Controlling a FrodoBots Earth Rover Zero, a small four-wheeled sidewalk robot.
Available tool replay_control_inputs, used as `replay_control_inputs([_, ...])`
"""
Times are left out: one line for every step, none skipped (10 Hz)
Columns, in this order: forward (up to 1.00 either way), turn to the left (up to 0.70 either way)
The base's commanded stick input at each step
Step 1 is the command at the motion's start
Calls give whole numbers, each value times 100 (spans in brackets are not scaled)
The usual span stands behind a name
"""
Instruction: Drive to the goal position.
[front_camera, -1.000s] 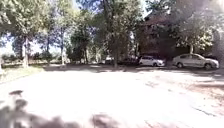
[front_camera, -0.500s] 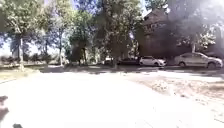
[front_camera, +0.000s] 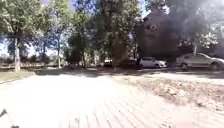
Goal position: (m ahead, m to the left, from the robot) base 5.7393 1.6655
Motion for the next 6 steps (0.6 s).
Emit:
replay_control_inputs([85, 0])
replay_control_inputs([85, 0])
replay_control_inputs([85, 0])
replay_control_inputs([85, 0])
replay_control_inputs([85, 0])
replay_control_inputs([85, 3])
